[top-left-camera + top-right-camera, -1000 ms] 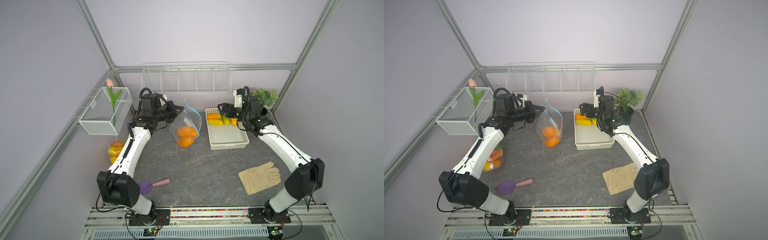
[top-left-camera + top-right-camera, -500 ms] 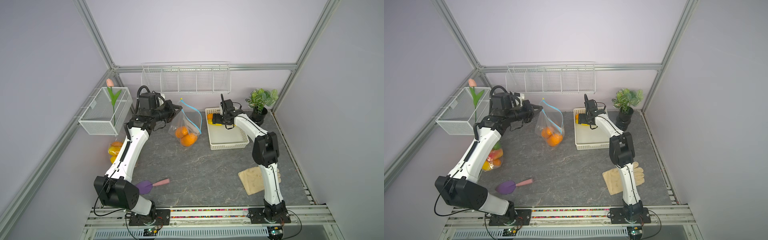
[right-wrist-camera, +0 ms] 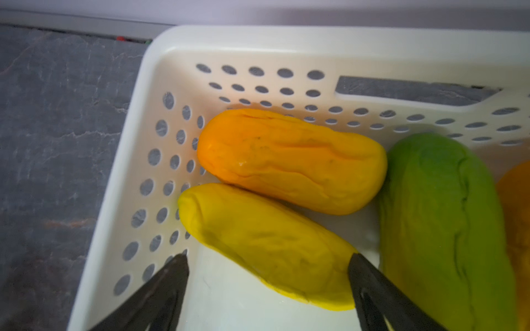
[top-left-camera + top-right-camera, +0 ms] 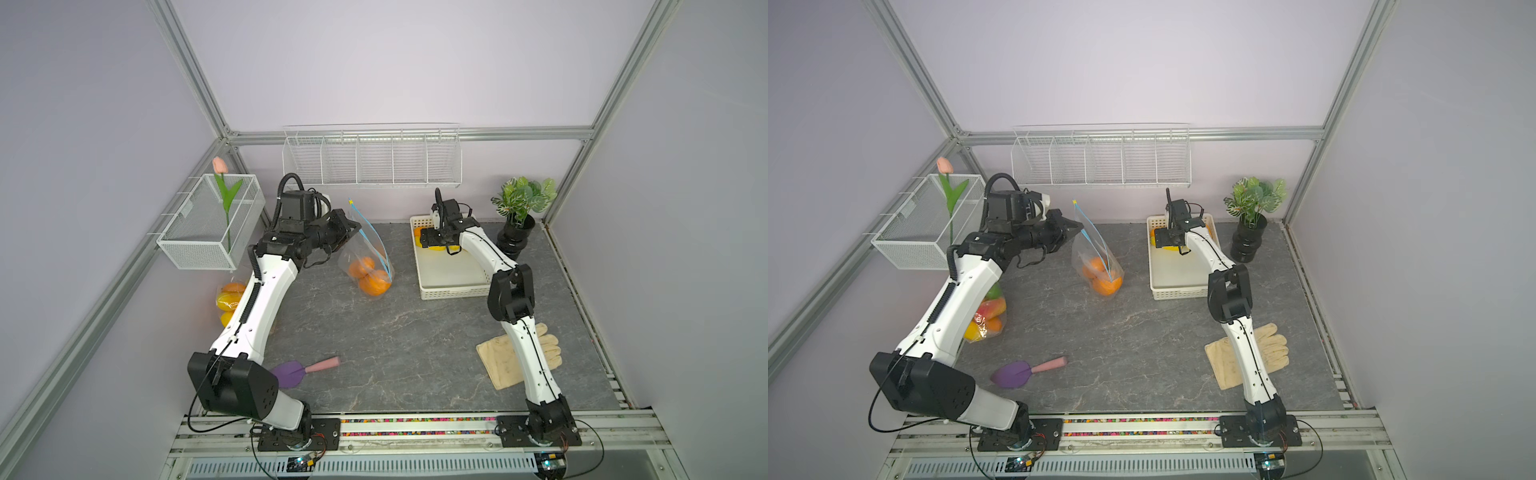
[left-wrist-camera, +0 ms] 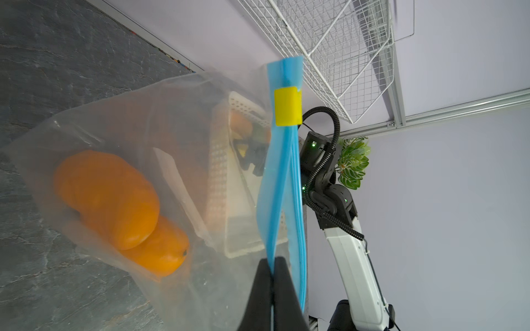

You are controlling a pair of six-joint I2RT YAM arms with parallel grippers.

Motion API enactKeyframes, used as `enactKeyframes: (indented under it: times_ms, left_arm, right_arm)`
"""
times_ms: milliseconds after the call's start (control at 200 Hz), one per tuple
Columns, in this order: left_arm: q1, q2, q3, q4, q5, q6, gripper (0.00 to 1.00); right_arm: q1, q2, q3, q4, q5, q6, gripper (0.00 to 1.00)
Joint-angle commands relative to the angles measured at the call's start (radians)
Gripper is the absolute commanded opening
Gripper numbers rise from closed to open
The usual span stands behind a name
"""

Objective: Place the mango in a zip-top bag and seal the zipper
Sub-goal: Pick up the mango from the basket.

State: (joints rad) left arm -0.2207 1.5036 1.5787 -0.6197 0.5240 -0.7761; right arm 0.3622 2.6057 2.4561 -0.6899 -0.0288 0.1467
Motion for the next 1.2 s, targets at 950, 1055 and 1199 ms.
enactKeyframes:
  times_ms: [950, 1055, 1199]
  left_arm:
    - [0.005, -0.022, -0.028, -0.036, -0.019, 0.047, 0.0]
    - [0.005, -0.014, -0.016, -0.04, -0.019, 0.048, 0.0]
    - [0.004, -0.007, -0.005, -0.056, -0.025, 0.057, 0.0]
  right_arm:
    - [0.034, 0.049, 0.056, -0.126, 0.092, -0.388, 0.89]
    - [0.033, 0.066, 0.064, -0.101, 0.096, -0.404, 0.89]
    - [0.037, 0.106, 0.089, -0.072, 0.145, -0.414, 0.9]
